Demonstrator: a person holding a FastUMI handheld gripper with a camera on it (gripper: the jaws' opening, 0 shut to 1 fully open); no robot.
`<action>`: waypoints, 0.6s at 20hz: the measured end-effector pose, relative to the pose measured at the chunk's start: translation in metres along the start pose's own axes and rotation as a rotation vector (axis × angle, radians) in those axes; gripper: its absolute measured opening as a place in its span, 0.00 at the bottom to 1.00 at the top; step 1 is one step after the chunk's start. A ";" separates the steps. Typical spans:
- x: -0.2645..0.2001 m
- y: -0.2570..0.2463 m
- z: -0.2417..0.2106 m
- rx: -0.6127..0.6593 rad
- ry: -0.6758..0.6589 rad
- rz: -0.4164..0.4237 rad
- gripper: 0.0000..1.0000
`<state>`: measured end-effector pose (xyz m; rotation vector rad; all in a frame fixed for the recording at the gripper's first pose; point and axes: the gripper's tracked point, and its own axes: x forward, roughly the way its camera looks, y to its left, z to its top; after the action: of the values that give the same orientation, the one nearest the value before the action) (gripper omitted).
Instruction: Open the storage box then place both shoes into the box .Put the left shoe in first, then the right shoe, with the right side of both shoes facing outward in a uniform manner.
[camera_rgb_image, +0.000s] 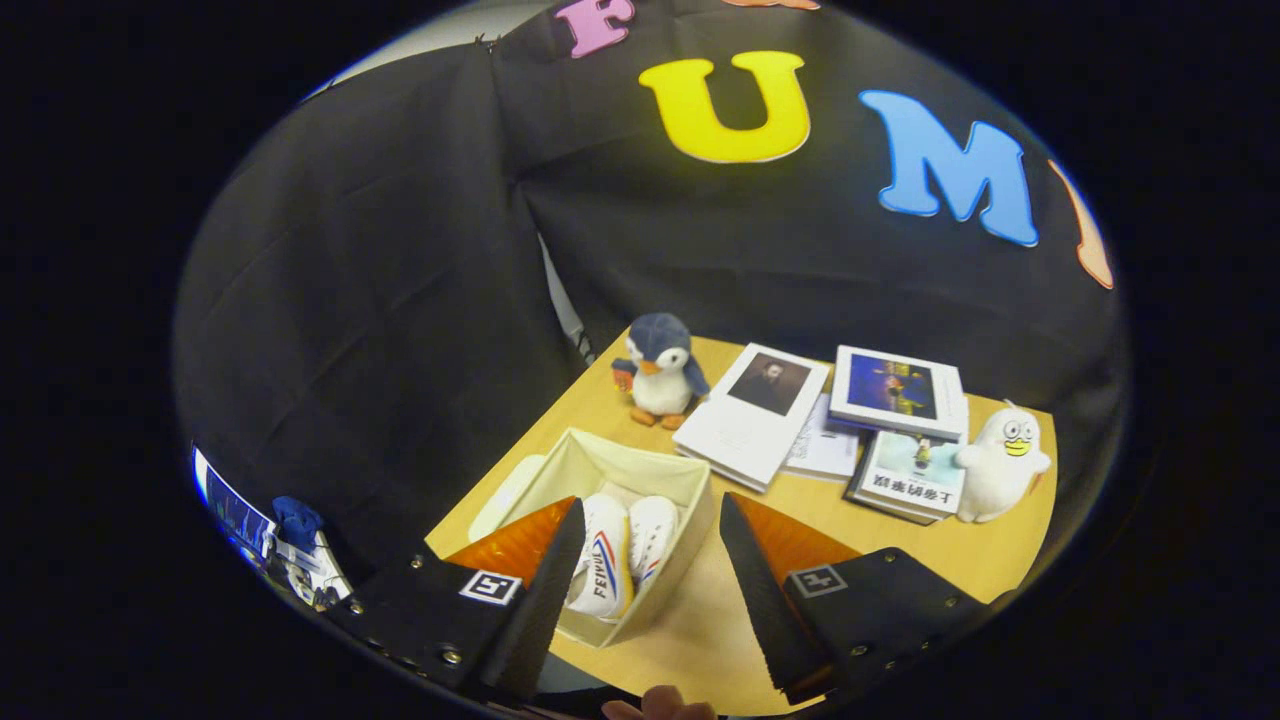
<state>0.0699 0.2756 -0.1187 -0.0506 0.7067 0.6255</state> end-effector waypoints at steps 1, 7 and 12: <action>-0.013 -0.012 0.006 0.012 -0.053 -0.029 0.82; -0.116 -0.082 0.039 0.006 -0.380 -0.221 0.82; -0.187 -0.120 0.050 0.049 -0.608 -0.360 0.82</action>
<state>0.0563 0.0926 0.0164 0.0568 0.1152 0.2504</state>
